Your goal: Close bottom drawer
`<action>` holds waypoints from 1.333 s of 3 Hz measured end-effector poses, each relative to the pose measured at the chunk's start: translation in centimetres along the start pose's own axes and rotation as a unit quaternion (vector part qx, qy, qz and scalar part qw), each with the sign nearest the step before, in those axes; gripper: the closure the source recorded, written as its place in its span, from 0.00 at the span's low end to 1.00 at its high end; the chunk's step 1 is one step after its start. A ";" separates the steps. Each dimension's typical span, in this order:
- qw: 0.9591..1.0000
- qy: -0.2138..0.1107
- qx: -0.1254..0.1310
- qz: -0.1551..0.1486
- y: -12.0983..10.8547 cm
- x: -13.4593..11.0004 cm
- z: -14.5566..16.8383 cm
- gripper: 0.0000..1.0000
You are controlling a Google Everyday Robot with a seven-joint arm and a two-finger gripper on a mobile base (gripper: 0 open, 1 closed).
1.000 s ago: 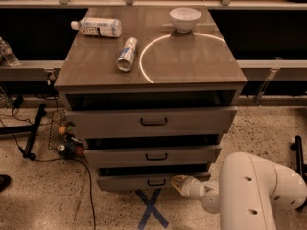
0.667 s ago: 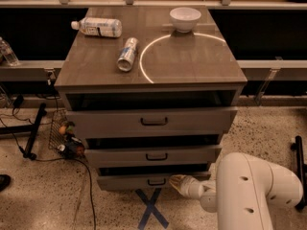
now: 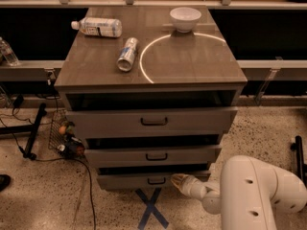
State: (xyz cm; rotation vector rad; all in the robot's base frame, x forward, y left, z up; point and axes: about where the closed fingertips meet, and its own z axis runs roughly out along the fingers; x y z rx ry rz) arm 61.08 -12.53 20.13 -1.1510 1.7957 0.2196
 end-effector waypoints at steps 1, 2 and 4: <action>1.000 0.031 -0.003 -0.005 -0.3 1.2 -1.8 1.00; 0.993 0.114 -0.008 -0.024 -1.8 3.9 -9.6 1.00; 0.990 0.133 -0.029 -0.035 -2.3 1.8 -15.9 1.00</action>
Offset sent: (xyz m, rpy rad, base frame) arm -0.0957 -0.1449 0.0453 -0.3605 0.1920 -0.0552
